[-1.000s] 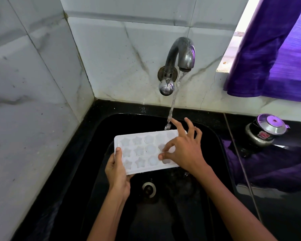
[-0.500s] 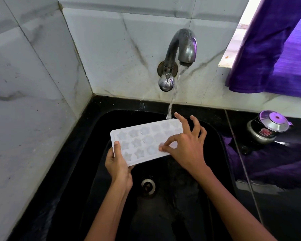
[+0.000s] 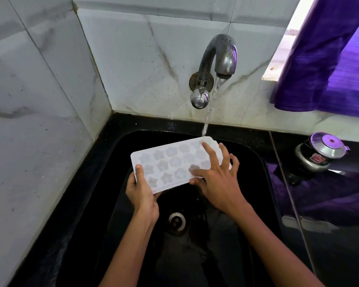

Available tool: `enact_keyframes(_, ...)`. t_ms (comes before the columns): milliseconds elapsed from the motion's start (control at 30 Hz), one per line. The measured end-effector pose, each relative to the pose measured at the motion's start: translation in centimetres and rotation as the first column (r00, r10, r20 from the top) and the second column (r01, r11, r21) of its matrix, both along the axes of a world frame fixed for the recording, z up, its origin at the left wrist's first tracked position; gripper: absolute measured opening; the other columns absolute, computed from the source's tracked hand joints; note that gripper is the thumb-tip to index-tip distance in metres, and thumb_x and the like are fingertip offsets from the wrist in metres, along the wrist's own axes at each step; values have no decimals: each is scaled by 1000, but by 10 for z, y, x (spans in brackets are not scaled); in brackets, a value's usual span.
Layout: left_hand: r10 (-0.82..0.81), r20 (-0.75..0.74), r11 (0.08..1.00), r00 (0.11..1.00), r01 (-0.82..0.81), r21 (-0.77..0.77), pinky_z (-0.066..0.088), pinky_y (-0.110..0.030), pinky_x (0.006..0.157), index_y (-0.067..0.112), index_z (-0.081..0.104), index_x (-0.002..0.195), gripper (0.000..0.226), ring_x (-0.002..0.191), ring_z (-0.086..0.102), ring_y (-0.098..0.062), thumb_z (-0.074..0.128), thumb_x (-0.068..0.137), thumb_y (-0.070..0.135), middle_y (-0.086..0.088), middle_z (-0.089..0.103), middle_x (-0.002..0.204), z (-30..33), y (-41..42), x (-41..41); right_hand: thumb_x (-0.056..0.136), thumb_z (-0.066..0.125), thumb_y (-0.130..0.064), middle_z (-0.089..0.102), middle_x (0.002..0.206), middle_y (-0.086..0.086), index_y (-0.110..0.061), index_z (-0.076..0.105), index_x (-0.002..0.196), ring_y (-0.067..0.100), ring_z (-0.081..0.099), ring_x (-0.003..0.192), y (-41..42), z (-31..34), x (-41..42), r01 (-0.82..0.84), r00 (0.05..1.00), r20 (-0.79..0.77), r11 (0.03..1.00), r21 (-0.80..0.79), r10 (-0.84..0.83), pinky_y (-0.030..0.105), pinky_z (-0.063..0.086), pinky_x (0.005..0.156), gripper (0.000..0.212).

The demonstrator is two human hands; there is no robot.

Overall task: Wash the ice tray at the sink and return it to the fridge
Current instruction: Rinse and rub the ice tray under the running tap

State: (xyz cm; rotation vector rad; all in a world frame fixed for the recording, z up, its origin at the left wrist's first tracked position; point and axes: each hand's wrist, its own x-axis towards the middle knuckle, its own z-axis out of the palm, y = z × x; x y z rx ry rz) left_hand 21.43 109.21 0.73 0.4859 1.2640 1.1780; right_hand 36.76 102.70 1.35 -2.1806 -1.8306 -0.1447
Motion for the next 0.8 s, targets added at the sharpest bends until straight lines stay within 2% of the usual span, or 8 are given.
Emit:
enact_keyframes(133,-36,-6,999,999,37,6,58,-41,69,22,63,92,18,79,70,-18,53,94,37,-2,71,93,-1,-5,-2,61,73,-62,37,149,4,-38,72,73,37,13,136,-6,7,6,56,998,4,998,-4,-56,53,11,103,27)
enact_keyframes(200,-51,-5,999,999,51,1,58,-42,71,23,64,91,18,80,70,-19,53,94,38,-2,71,93,-1,-7,-2,63,64,-68,34,150,4,-39,72,75,37,14,136,-9,7,8,67,998,19,998,-12,-67,54,12,103,32)
enact_keyframes(300,-74,4,997,997,74,-5,58,-44,73,23,64,91,18,84,70,-22,53,94,37,-4,71,94,1,-9,0,73,64,-61,30,152,8,-38,73,88,38,8,138,-15,1,8,9,1000,28,999,-41,-8,60,10,103,28)
enact_keyframes(400,-108,6,994,994,108,-8,57,-46,77,23,65,91,18,87,70,-24,54,93,37,-5,72,97,1,-10,2,69,69,-60,26,154,1,-38,74,82,33,1,140,-19,5,10,25,1000,20,997,-67,-23,56,5,105,26)
enact_keyframes(533,-131,4,991,991,131,-18,59,-40,66,22,65,93,19,78,71,-20,54,93,37,-4,72,95,0,-10,3,57,70,-70,13,155,-16,-39,73,74,22,-10,141,-19,27,18,80,987,-128,983,-166,-102,51,0,110,36)
enact_keyframes(600,-147,12,989,989,148,-18,58,-35,58,21,65,96,20,75,72,-18,54,93,37,-4,73,93,1,-11,4,51,65,-79,18,151,-21,-40,71,70,15,-7,142,-15,37,22,75,955,-270,981,-181,-123,49,-1,111,43)
enact_keyframes(667,-166,17,986,986,166,-18,58,-33,56,19,65,98,21,76,72,-20,54,93,36,-5,73,93,2,-13,5,57,58,-81,26,148,-22,-41,71,78,8,-2,143,-9,42,23,74,918,-375,985,-157,-129,47,-3,112,47)
enact_keyframes(800,-191,0,981,982,191,-27,58,-34,58,16,65,100,23,75,72,-20,54,93,35,-5,73,92,1,-18,9,87,53,-53,28,150,-16,-40,64,103,8,-2,145,8,35,18,14,939,-338,989,-147,-64,47,-10,113,23)
